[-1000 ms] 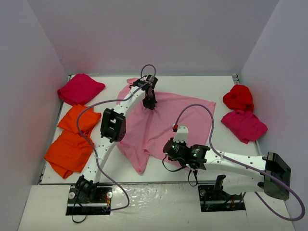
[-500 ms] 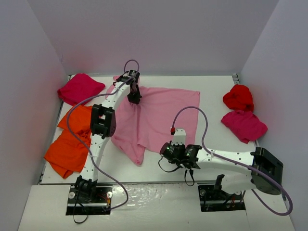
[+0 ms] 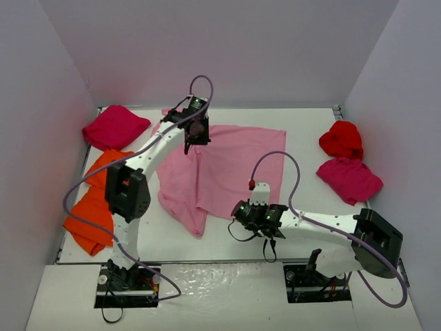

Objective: Fold and stack the t-shirts
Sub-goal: Flatten the tshirt out

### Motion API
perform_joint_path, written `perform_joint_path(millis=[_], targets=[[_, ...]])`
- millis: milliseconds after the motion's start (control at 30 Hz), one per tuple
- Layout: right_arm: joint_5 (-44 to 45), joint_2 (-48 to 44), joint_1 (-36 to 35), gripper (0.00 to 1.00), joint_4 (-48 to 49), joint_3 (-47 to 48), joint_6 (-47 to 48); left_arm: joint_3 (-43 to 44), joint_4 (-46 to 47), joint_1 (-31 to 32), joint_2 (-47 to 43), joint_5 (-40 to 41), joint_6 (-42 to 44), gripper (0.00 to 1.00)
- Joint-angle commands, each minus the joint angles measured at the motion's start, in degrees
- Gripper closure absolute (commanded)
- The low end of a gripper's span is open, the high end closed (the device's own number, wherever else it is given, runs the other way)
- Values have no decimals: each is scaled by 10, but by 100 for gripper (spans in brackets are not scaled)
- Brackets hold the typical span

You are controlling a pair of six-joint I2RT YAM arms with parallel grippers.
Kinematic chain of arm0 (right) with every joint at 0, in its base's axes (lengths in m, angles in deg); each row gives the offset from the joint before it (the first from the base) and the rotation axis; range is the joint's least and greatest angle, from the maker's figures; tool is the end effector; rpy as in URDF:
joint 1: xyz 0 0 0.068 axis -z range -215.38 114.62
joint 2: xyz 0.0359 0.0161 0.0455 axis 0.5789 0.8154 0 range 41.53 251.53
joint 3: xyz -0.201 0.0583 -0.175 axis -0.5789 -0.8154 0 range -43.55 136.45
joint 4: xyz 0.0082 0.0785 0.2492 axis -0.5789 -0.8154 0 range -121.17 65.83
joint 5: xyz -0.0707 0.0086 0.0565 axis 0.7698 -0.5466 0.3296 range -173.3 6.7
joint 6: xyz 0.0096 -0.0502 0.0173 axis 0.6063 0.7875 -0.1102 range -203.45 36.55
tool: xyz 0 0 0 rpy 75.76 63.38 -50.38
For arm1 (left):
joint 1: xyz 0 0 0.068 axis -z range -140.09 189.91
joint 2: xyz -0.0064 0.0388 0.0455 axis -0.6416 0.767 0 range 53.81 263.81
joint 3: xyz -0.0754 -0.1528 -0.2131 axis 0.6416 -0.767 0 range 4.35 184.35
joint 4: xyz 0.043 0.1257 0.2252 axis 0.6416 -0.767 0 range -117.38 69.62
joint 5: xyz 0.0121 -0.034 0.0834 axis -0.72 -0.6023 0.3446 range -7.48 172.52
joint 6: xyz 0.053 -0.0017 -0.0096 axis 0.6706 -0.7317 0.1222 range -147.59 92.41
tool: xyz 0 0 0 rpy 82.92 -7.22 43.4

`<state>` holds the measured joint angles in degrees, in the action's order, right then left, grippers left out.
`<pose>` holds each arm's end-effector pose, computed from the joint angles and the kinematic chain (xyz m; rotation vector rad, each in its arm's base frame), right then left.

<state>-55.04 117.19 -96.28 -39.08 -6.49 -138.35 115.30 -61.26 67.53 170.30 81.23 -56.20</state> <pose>0.1344 0.2068 0.1786 0.0722 2.3839 0.3456 0.4098 -0.2153 0.3066 -0.0101 2.4375 -0.4833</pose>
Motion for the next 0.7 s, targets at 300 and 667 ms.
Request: perform_joint_path(millis=[300, 667], targets=[[-118, 55, 335, 98, 110, 64, 206, -370, 113, -41, -256, 59, -63, 100], [-169, 166, 333, 100, 118, 157, 229, -358, 115, -45, -160, 57, -104, 100]])
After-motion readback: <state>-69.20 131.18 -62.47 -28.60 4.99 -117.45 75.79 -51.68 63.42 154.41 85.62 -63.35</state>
